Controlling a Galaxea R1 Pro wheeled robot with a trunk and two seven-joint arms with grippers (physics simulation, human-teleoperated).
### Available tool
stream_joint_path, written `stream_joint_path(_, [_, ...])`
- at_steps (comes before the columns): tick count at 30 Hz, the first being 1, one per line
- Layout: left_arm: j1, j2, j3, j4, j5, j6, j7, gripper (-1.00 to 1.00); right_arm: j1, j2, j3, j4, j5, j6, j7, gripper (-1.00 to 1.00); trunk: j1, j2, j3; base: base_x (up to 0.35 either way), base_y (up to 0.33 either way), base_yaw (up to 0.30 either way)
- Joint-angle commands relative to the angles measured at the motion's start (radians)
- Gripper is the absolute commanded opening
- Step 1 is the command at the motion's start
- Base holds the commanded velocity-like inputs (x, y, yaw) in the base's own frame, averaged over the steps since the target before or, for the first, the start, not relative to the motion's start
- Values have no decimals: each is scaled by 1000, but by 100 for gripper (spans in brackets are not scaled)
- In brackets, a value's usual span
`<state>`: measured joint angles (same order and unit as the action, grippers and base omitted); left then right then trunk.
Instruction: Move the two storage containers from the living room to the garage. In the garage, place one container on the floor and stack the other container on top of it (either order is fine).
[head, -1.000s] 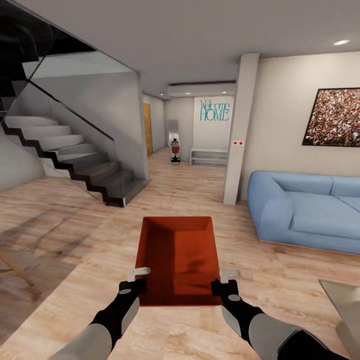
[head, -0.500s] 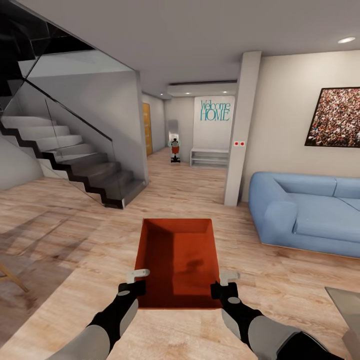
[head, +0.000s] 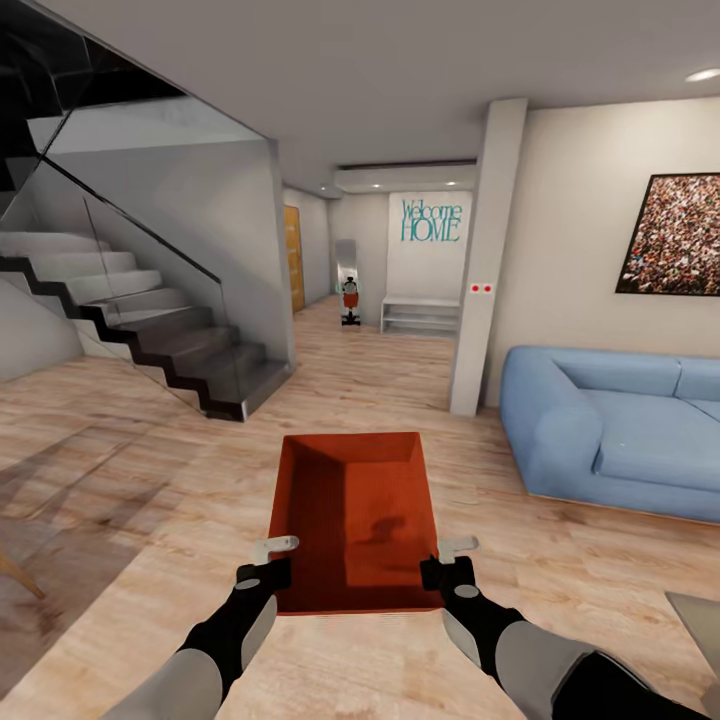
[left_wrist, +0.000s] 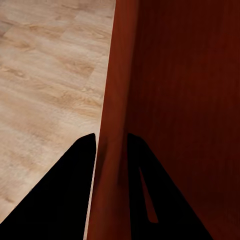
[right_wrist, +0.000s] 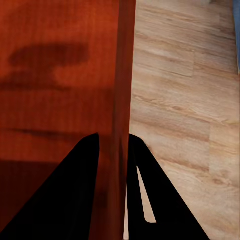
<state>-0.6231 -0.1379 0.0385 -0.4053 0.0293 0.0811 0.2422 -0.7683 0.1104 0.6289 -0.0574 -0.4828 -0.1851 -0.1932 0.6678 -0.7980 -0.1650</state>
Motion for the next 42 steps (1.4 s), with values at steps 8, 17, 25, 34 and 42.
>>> stream_joint_path(8, [0, 2, 15, 2, -9, 6, 3, -100, -2, -1, 47, -2, -47, -10, -4, -100, 1, -1, -1, 321, 0, 0])
stream_joint_path(17, [0, 17, -29, 2, 89, 6, 14, -100, -2, 0, -109, -2, 85, -12, -3, -100, 1, -1, -1, 322, 0, 0])
stream_joint_path(25, [0, 17, -29, 2, 90, 6, 14, -100, -2, 0, -109, -2, 85, -10, -3, -100, 1, -1, -1, 322, 0, 0])
stream_joint_path(34, [0, 17, -28, 2, 90, 7, 14, -100, -2, 0, -109, -2, 85, -10, -3, -100, 1, -1, -1, 322, 0, 0])
stream_joint_path(42, [0, 17, -28, 2, 90, 7, 14, -100, -2, 0, -109, -1, 85, -10, -4, -100, 1, -1, -1, 322, 0, 0])
